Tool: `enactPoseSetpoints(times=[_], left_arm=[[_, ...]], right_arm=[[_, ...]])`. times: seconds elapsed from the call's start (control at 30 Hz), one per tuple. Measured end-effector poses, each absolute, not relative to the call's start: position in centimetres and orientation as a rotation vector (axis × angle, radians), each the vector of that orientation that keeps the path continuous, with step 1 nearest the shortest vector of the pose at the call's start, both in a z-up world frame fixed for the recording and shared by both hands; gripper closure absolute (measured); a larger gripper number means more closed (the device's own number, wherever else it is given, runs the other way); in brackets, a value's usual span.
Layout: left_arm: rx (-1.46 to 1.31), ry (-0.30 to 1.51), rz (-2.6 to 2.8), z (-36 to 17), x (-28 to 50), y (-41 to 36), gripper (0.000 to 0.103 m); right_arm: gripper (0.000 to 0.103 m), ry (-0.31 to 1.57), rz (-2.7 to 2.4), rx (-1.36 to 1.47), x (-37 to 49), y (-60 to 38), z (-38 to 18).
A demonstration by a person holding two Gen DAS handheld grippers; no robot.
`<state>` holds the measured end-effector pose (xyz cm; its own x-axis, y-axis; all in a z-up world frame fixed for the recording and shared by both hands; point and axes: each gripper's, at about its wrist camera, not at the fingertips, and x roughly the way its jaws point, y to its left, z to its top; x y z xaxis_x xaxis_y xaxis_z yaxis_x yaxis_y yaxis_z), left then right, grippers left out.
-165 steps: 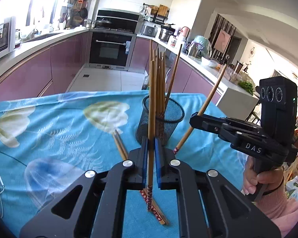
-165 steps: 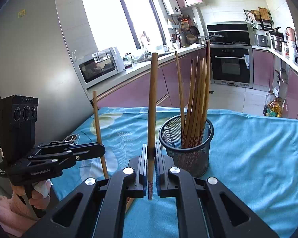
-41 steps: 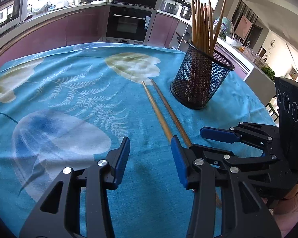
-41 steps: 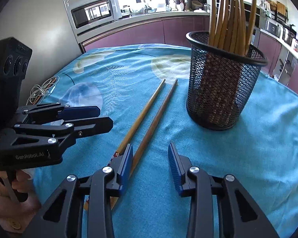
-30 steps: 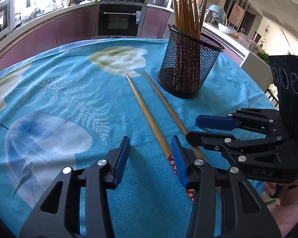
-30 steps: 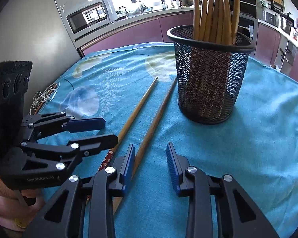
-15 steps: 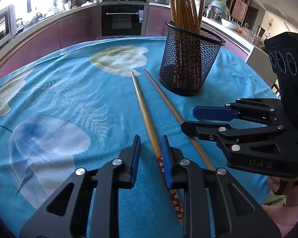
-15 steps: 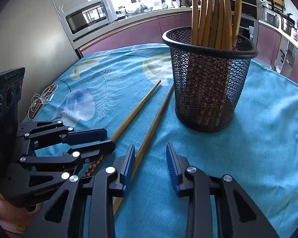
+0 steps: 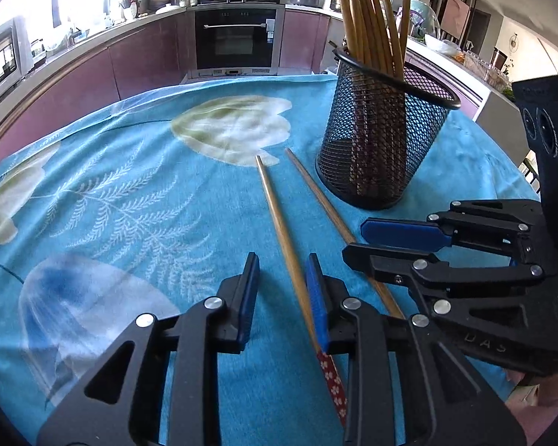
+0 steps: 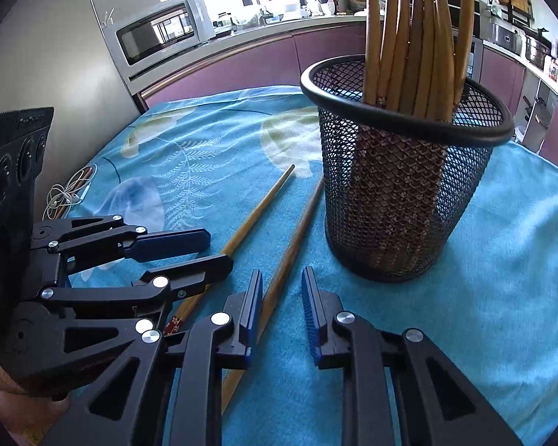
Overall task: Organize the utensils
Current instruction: 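Close the left gripper on one chopstick while the right gripper closes on the other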
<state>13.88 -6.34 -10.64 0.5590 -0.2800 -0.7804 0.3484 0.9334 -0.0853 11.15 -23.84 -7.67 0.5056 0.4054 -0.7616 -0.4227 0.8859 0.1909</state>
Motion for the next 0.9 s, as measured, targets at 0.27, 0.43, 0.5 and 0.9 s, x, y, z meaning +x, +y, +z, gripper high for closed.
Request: enactPoseSetpoints(times=[0.27, 0.43, 0.5, 0.9], left_arm=[[0.073, 0.908, -0.350, -10.7, 14.8, -6.8, 0.083], [0.033, 0.914, -0.339, -10.6, 15.0, -6.5, 0.092], [0.021, 0.915, -0.336, -10.7, 15.0, -6.5, 0.094], [-0.019, 0.916, -0.342, -10.6, 14.1, -6.1, 0.095]], right_arm=[[0.092, 0.916, 0.489, 0.016, 11.9, -23.9, -7.8], [0.093, 0.919, 0.490, 0.057, 11.9, -24.4, -7.9], [0.094, 0.919, 0.491, 0.076, 11.9, -24.6, -8.0], [0.097, 0.900, 0.507, 0.129, 11.0, -25.6, -7.3]])
